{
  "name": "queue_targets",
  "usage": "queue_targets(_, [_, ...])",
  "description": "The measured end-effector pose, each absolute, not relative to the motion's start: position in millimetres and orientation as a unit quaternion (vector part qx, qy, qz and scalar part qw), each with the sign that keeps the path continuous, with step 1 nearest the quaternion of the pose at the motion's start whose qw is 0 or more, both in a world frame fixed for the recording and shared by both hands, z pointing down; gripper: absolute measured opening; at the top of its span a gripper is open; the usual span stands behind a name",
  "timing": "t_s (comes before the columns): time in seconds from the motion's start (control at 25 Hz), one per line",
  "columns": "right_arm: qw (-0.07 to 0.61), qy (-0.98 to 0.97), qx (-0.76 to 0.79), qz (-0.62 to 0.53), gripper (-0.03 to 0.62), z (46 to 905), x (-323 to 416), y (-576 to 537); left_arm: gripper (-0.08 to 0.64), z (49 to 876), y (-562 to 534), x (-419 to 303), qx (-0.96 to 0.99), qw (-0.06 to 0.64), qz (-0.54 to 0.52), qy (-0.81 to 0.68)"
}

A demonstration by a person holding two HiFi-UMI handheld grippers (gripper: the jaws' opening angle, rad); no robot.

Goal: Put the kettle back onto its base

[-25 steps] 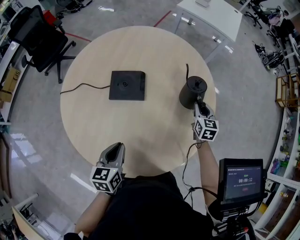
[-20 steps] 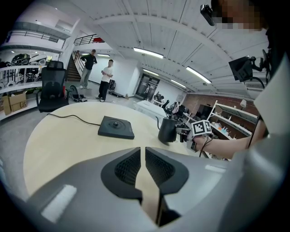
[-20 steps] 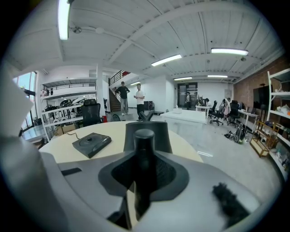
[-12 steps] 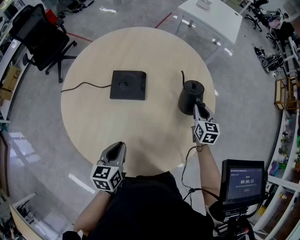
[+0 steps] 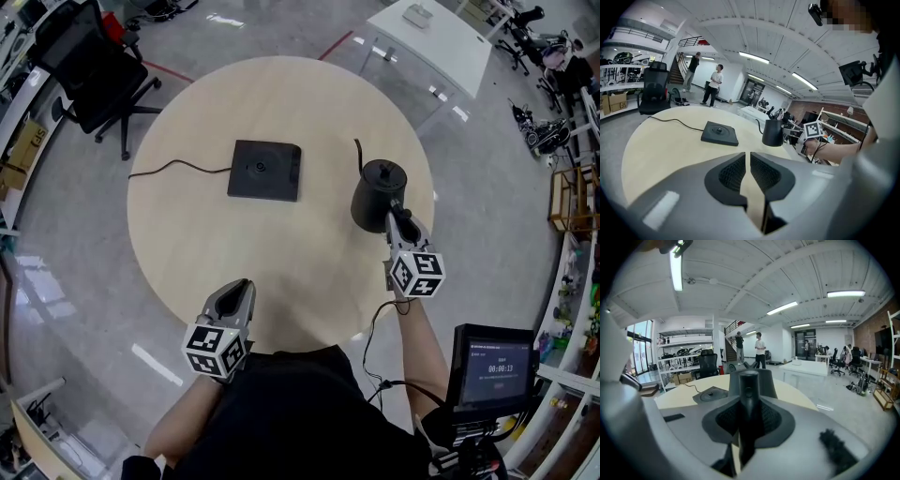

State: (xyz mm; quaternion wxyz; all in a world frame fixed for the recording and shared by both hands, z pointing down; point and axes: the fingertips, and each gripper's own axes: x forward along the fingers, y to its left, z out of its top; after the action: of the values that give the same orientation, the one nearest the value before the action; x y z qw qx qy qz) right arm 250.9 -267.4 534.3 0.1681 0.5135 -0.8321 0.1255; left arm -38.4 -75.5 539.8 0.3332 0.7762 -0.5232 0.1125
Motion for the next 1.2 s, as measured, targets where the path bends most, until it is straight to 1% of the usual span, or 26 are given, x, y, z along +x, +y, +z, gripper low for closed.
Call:
queue_targets(0.24, [0.144,-0.868,0.461,0.116,0.063,505.8,207.4,-266.5,0.045,532.2,-111.2,-68.3,0.778,0.324,0.08,-0.533])
queue_targets(0.44, [0.117,-0.899,0.408,0.112,0.063,475.1,166.9,-242.5,0.096,516.6,-135.6,-80.2,0.795,0.316,0.044,-0.515])
queue_targets(0.72, [0.068,-0.935,0.323,0.126,0.063,430.8,109.8,-216.1,0.106,487.5,-200.0,-91.3,0.823,0.255,0.035,-0.507])
queue_targets(0.88, [0.057,-0.948,0.282,0.136,0.063,418.1,72.5,-205.2,0.106,473.9,-230.5,-99.5,0.827,0.23,0.035,-0.512])
queue_targets(1.2, [0.071,-0.962,0.23,0.126,0.063,418.8,20.4,-190.9,0.121,483.3,-264.0,-121.3,0.823,0.261,0.003,-0.504])
